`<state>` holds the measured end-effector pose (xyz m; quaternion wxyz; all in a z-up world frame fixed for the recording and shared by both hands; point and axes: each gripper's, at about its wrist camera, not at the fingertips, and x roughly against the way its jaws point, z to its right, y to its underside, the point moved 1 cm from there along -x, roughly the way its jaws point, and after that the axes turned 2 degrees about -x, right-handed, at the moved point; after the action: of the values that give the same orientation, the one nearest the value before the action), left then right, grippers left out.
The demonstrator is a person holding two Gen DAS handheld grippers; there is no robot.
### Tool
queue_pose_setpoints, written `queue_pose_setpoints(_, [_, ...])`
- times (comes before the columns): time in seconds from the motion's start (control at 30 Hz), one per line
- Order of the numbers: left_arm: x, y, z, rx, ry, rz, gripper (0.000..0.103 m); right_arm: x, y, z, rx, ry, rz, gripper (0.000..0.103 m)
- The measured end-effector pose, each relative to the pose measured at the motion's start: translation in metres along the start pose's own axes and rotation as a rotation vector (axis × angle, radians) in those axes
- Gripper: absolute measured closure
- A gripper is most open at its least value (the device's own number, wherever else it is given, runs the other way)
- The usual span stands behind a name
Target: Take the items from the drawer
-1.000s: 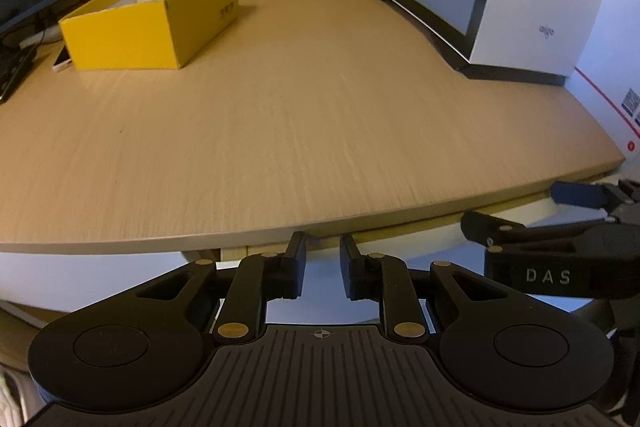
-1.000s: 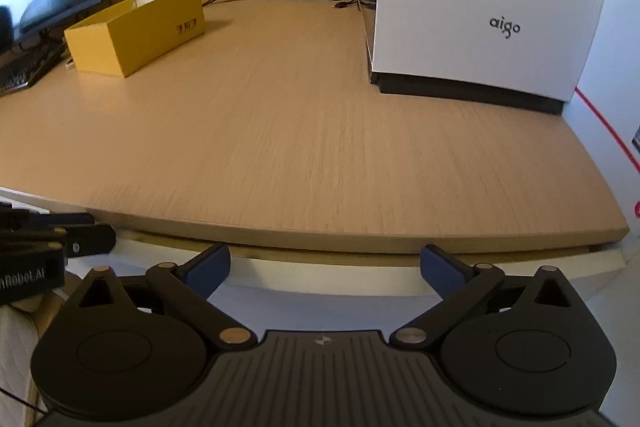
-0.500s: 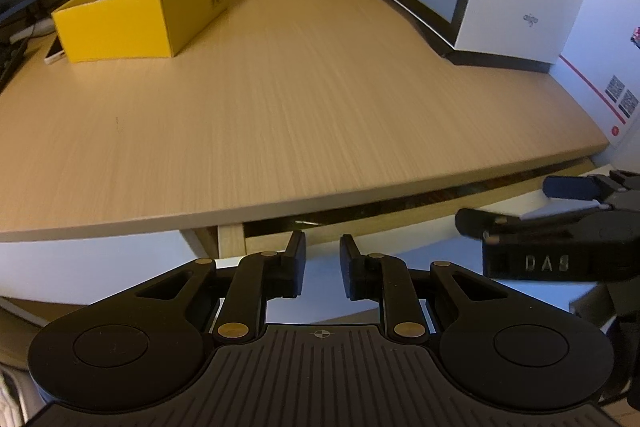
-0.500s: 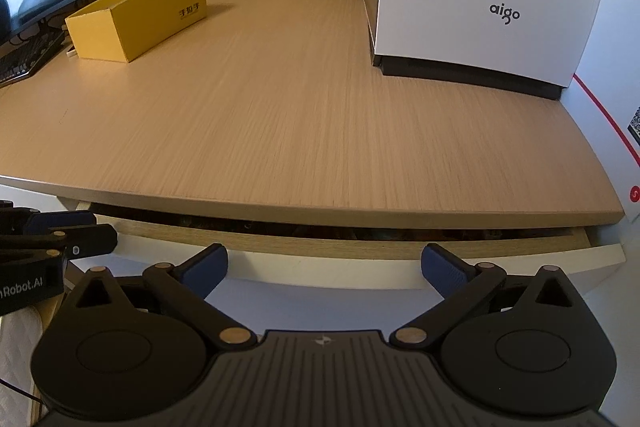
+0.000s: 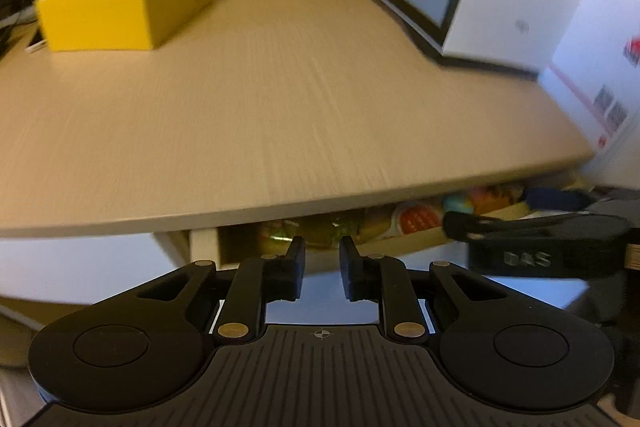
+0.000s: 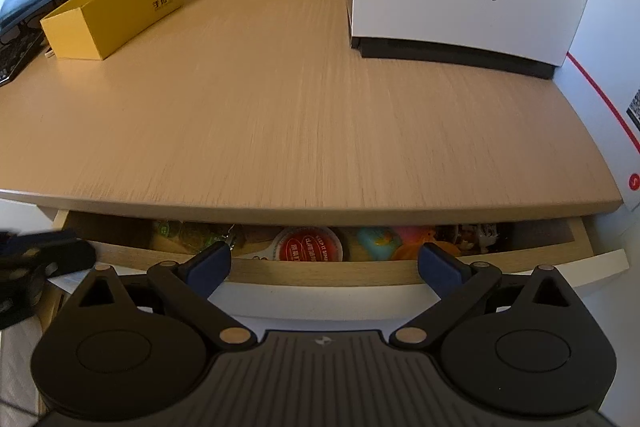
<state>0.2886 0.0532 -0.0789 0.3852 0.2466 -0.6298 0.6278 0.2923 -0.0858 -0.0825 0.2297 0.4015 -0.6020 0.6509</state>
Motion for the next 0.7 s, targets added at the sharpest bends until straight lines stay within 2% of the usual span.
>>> queue_pose_setpoints(0.1, [-0.008, 0.001, 0.005, -0.043, -0.022, -0.012, 0.081, 0.006, 0.009, -0.001, 0.0, 0.007, 0.004, 0.003])
queue_pose_setpoints(0.3, [-0.006, 0.02, -0.001, 0.026, 0.0, -0.071, 0.081, 0.022, 0.032, -0.003, -0.003, 0.025, 0.003, 0.002])
queue_pose_setpoints(0.4, [0.006, 0.036, -0.001, 0.046, -0.023, -0.077, 0.081, 0.031, 0.045, -0.005, -0.006, 0.031, -0.002, 0.0])
queue_pose_setpoints(0.57, [0.025, 0.061, 0.013, -0.06, -0.041, -0.063, 0.083, 0.048, 0.064, -0.005, -0.01, 0.036, -0.035, 0.0])
queue_pose_setpoints(0.63, [0.032, 0.071, 0.016, -0.075, -0.019, -0.056, 0.087, 0.055, 0.072, -0.006, -0.008, 0.035, -0.049, 0.0])
queue_pose_setpoints(0.7, [0.036, 0.08, 0.017, -0.086, -0.002, -0.059, 0.087, 0.062, 0.081, -0.006, -0.008, 0.035, -0.055, 0.0])
